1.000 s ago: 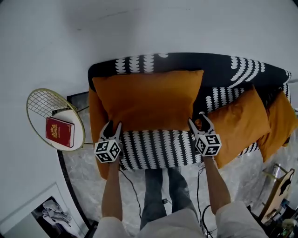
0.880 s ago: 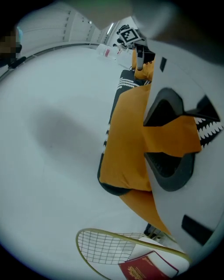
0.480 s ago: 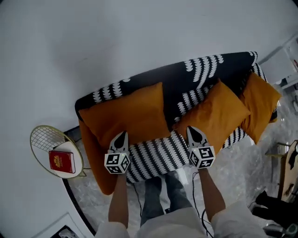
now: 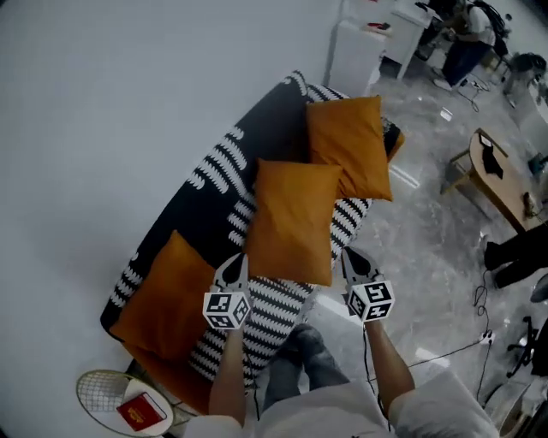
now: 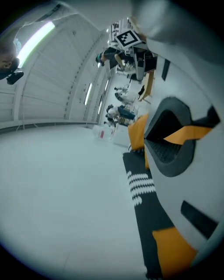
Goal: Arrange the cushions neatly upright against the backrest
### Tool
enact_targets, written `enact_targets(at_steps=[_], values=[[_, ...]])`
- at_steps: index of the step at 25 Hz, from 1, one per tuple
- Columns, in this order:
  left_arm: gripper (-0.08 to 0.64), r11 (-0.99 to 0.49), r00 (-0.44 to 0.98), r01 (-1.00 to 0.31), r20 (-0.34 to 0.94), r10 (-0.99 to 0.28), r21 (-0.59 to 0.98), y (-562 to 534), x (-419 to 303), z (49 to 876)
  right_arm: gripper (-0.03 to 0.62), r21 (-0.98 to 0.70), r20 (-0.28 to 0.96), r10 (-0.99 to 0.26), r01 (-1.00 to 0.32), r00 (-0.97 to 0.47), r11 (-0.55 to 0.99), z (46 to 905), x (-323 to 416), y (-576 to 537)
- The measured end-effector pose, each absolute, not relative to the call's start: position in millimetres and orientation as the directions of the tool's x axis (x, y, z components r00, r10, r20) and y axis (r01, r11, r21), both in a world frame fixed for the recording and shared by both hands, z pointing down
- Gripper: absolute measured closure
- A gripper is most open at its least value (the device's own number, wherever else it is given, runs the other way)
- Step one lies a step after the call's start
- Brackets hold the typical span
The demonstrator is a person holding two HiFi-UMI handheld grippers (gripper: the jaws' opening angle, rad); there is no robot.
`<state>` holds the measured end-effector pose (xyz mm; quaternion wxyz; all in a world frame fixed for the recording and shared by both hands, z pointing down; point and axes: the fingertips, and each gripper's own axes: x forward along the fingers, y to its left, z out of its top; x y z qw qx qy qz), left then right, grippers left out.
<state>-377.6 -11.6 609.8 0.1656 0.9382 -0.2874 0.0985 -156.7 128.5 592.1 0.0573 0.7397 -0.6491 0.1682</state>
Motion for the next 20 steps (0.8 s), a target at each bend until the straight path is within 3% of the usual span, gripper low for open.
enact_targets(at_steps=[7, 14, 20], values=[[0.531, -0.940, 0.949, -0.258, 0.244, -0.203, 0.223, 84, -212, 559, 0.565, -0.141, 0.291, -0.878, -0.890, 0.381, -0.433, 554, -72, 274], [0.531, -0.979, 0.973, -0.050, 0.233, -0.002, 0.197, 180, -161, 522, 0.565, -0.151, 0.243, -0.799, -0.793, 0.549, -0.591, 509, -61, 380], [0.531, -0.981, 0.969, 0.022, 0.238, 0.069, 0.195, 216, -151, 512, 0.565, -0.135, 0.246, -0.764, -0.759, 0.597, -0.637, 495, -65, 427]])
